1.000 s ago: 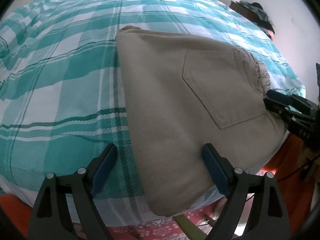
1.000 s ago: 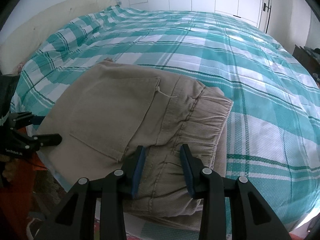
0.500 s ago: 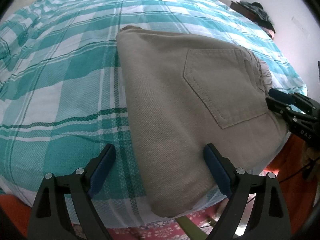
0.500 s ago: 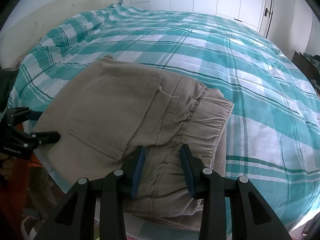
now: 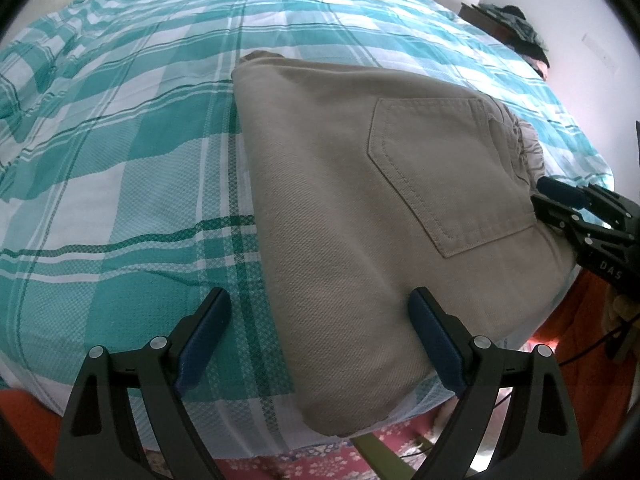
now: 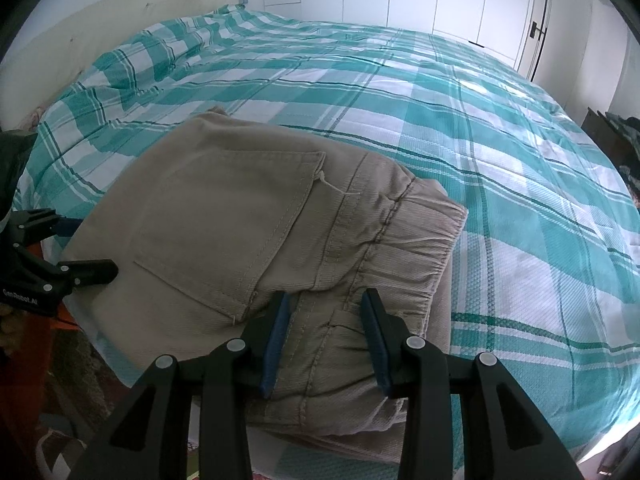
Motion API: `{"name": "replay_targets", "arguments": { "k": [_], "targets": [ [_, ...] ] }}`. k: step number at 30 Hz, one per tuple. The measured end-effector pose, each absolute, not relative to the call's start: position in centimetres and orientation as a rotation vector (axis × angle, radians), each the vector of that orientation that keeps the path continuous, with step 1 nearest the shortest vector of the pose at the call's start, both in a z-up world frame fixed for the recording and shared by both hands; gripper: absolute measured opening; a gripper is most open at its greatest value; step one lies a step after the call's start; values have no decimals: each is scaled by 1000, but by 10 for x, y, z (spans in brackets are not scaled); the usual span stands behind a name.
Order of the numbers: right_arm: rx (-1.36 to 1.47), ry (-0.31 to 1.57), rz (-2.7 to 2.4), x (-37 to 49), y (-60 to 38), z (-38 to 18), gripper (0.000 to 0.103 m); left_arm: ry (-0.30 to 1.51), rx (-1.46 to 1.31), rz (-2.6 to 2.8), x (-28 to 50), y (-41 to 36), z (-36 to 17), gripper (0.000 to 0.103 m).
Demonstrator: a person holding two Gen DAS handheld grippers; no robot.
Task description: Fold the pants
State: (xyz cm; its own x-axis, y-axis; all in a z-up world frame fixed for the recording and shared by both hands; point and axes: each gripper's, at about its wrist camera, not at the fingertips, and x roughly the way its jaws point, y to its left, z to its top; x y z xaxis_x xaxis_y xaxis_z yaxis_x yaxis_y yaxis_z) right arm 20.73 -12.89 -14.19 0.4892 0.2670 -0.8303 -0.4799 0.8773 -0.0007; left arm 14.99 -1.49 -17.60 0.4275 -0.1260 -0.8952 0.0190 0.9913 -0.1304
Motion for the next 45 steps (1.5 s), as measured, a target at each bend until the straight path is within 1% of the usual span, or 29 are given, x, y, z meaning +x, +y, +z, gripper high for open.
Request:
{"name": "replay_targets", "arguments": {
  "k": [9,12,13,15,16,18,20,22,23,25,26,29,30,31,32,33,34,35,36,37,38,40,45],
  "targets": [
    [-250,955,464,207,-129,-141,39,1130,-110,-94,153,-14,-175,94],
    [-155,974,504,211,-143,-127,39,1158,-158,-109,155,-4,-163,93],
    [-82,968,511,211,-154,-119,41,1153,-177,-109,154,1,-158,92],
    [25,940,484,210,-177,-109,53,1103,-237,-99,150,19,-145,92],
    [62,935,465,211,-189,-107,63,1083,-287,-94,150,32,-141,92],
    [143,971,453,218,-210,-112,65,1085,-375,-93,157,49,-144,92],
    [269,1051,497,233,-223,-125,65,1153,-458,-141,173,57,-163,92],
    [349,1152,541,251,-224,-141,66,1223,-492,-211,189,51,-182,92],
    [348,1180,531,257,-223,-146,68,1236,-476,-228,194,45,-187,93],
    [317,1234,519,272,-218,-155,72,1241,-443,-249,203,34,-188,93],
    [347,1266,525,278,-218,-159,74,1241,-455,-270,208,30,-186,93],
    [437,1345,489,294,-224,-168,73,1248,-535,-328,219,23,-185,93],
    [454,1342,480,296,-226,-168,73,1258,-547,-335,221,20,-188,91],
    [459,1354,484,297,-224,-170,74,1270,-544,-337,223,17,-190,79],
    [462,1404,526,299,-218,-177,75,1282,-529,-334,225,11,-192,75],
    [457,1445,583,299,-210,-182,74,1277,-513,-321,224,9,-190,62],
    [414,1452,606,299,-204,-181,67,1265,-502,-314,224,7,-185,40],
    [358,1454,617,299,-198,-177,59,1245,-479,-292,224,7,-175,28],
    [343,1449,623,299,-195,-172,55,1230,-478,-295,222,7,-167,17],
    [326,1433,629,298,-192,-165,48,1204,-495,-310,225,10,-154,16],
    [296,1405,643,298,-186,-152,43,1186,-503,-319,226,14,-147,16],
    [256,1352,685,298,-173,-126,40,1133,-518,-335,235,20,-126,16],
    [117,1215,753,330,-117,-70,39,1002,-451,-274,293,47,-71,16]
  ]
}}
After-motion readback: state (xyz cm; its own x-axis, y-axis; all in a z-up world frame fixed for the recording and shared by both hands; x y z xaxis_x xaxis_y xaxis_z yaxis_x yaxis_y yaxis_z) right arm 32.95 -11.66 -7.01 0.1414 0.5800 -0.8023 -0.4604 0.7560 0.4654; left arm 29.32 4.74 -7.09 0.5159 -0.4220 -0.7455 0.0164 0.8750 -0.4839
